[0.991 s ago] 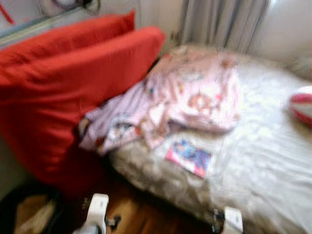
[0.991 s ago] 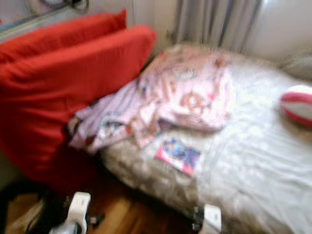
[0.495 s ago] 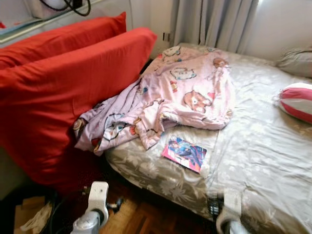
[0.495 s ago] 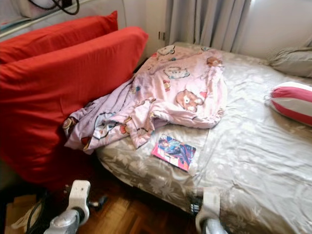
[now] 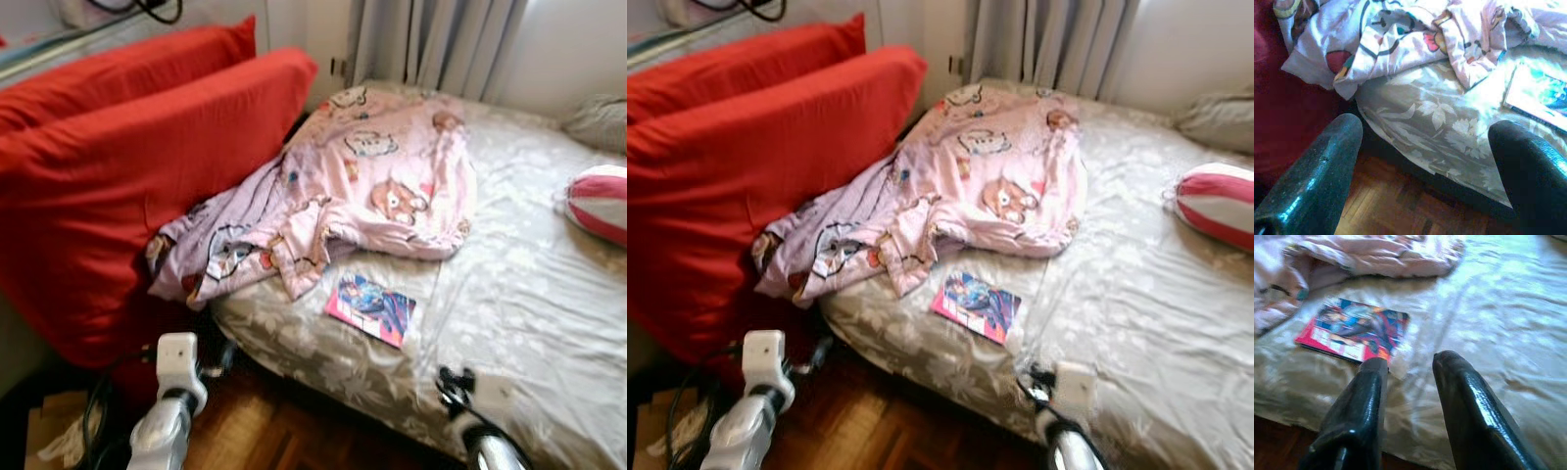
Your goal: Clean up the room
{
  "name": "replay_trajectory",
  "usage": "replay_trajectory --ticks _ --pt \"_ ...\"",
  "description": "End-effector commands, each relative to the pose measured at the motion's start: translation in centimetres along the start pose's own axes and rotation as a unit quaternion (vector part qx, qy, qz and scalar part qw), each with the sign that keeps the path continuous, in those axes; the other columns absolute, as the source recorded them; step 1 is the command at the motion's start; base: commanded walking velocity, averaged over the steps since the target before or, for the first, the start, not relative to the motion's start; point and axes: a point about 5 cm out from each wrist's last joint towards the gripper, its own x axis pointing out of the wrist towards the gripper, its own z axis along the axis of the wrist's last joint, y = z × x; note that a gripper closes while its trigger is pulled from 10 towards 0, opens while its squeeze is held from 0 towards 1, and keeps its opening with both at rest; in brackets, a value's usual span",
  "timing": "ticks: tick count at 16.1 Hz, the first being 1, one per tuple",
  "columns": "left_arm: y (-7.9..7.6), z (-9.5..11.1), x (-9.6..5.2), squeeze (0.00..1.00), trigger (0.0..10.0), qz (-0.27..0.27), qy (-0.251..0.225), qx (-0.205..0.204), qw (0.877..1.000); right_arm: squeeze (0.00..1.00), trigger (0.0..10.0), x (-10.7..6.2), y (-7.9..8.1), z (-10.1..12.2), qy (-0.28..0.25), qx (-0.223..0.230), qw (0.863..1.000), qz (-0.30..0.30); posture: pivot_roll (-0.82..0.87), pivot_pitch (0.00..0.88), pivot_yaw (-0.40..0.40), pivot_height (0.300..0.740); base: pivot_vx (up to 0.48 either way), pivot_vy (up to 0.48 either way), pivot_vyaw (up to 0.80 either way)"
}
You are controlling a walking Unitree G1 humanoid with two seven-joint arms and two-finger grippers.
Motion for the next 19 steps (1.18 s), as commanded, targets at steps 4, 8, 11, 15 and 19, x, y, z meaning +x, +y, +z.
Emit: replay_trajectory --ticks 4,8,11,15,19 --pt "0.8 0.6 -1.0 0.0 10.0 -0.008 -0.034 0.01 0.999 0.0 10.0 -1.8 -0.1 0.2 -0.041 -0.014 0.999 0.012 0.01 0.046 -0.044 0.74 0.0 0.0 0.0" --pt "0.3 0.7 -0.7 0.0 10.0 -0.02 -0.031 0.015 0.999 0.0 10.0 -0.9 0.0 0.1 -0.017 0.019 0.999 -0.024 0.01 0.023 -0.044 0.74 0.0 0.0 0.0" --pt "1.3 1.3 -0.6 0.0 10.0 -0.004 -0.034 0.007 0.999 0.0 10.0 -0.4 1.4 0.6 -0.021 0.03 0.999 -0.004 0.01 0.02 -0.039 0.74 0.0 0.0 0.0" --pt "0.4 1.1 -0.4 0.0 10.0 -0.02 -0.03 0.006 0.999 0.0 10.0 -0.5 2.4 -0.1 -0.005 0.034 0.999 0.018 0.02 0.026 -0.038 0.74 0.128 0.0 0.0" --pt "0.2 1.6 0.1 0.0 10.0 -0.025 -0.034 0.001 0.999 0.0 10.0 -0.6 2.5 -0.1 -0.002 0.01 0.999 0.036 0.02 0.026 -0.035 0.74 0.274 0.0 0.15"
